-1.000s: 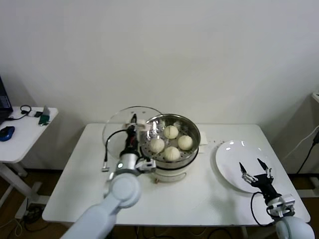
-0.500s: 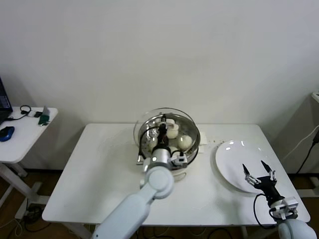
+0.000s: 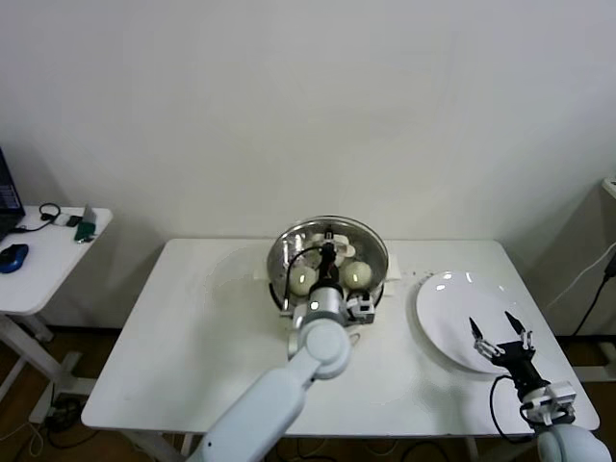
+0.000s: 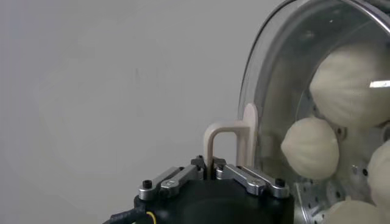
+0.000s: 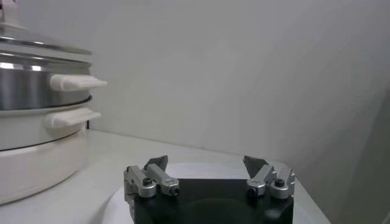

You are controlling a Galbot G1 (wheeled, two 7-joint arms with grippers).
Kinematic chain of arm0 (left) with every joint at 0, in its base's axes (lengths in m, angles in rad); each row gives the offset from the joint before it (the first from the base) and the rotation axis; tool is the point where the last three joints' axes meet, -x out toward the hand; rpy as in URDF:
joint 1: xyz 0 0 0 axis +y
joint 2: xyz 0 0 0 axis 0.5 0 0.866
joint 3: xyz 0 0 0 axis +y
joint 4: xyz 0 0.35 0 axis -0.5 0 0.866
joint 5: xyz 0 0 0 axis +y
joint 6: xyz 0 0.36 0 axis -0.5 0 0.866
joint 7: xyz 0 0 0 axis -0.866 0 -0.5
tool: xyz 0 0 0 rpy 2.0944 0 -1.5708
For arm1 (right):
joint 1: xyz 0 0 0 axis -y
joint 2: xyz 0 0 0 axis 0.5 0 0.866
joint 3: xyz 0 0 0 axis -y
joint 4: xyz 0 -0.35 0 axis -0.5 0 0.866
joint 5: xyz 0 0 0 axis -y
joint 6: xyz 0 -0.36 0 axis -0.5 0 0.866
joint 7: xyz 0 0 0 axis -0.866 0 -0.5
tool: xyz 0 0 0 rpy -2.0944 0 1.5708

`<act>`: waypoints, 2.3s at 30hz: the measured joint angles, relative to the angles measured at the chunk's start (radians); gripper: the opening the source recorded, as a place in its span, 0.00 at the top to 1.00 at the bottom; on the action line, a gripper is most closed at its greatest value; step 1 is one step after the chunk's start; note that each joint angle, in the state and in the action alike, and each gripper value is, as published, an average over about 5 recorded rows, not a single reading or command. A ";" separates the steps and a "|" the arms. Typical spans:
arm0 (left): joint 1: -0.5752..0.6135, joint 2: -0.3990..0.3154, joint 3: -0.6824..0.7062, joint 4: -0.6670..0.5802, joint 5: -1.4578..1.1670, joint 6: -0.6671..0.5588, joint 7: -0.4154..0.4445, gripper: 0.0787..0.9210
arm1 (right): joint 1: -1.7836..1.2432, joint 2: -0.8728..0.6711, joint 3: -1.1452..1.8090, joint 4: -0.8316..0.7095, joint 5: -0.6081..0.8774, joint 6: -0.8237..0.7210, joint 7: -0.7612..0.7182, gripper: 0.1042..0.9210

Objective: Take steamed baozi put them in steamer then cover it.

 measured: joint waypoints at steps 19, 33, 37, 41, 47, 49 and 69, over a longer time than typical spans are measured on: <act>-0.009 0.005 0.002 0.040 -0.026 0.000 -0.020 0.92 | 0.001 0.003 0.009 -0.007 -0.003 0.004 -0.008 0.12; -0.009 0.016 0.003 0.052 -0.055 -0.001 -0.049 0.92 | 0.002 0.008 0.012 -0.008 -0.009 0.005 -0.011 0.12; -0.009 0.026 0.004 0.044 -0.067 -0.001 -0.053 0.92 | 0.002 0.008 0.014 -0.008 -0.009 0.005 -0.012 0.12; -0.005 0.039 0.005 0.028 -0.079 0.000 -0.053 0.83 | 0.002 0.007 0.015 -0.009 -0.009 0.005 -0.013 0.12; 0.012 0.064 0.004 -0.021 -0.092 0.000 -0.049 0.61 | 0.005 0.007 0.015 -0.015 -0.012 0.005 -0.015 0.12; 0.019 0.073 0.006 -0.043 -0.096 0.000 -0.046 0.54 | 0.006 0.007 0.015 -0.016 -0.013 0.004 -0.015 0.12; 0.190 0.231 -0.068 -0.369 -0.263 0.000 -0.069 0.12 | 0.019 -0.001 0.014 -0.009 -0.034 -0.037 0.001 0.12</act>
